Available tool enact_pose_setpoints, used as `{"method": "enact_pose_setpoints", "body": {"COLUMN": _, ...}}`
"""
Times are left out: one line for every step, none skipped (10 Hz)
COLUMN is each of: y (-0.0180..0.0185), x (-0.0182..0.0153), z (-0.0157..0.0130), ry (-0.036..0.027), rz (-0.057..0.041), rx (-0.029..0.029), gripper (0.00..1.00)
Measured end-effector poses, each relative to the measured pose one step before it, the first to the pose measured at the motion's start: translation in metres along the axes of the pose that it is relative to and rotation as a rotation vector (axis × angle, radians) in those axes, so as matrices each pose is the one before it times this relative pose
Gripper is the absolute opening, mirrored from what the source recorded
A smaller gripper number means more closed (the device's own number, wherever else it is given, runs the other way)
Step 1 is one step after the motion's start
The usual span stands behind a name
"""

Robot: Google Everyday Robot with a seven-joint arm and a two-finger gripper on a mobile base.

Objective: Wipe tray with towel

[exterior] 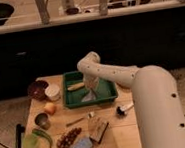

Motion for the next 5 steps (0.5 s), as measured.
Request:
{"method": "enact_pose_setpoints", "body": {"y": 0.00973, "x": -0.00799, "z": -0.00239, "ry": -0.00388, "rz": 0.00482, "rx": -0.00762, "gripper": 0.01}}
{"method": "enact_pose_setpoints", "body": {"y": 0.00452, "x": -0.0006, "z": -0.00151, "ry": 0.00153, "rz": 0.00558, "rx": -0.00391, "gripper": 0.01}}
{"method": "enact_pose_setpoints", "body": {"y": 0.01466, "x": 0.00416, "z": -0.00156, "ry": 0.00065, "rz": 0.01907, "rx": -0.01917, "gripper": 0.01}}
{"method": "enact_pose_setpoints", "body": {"y": 0.01721, "x": 0.00945, "z": -0.00197, "ry": 0.00851, "rz": 0.02772, "rx": -0.01835, "gripper": 0.01}}
{"method": "enact_pose_setpoints", "body": {"y": 0.0096, "x": 0.01163, "z": -0.00224, "ry": 0.01669, "rz": 0.02264, "rx": -0.013, "gripper": 0.01}}
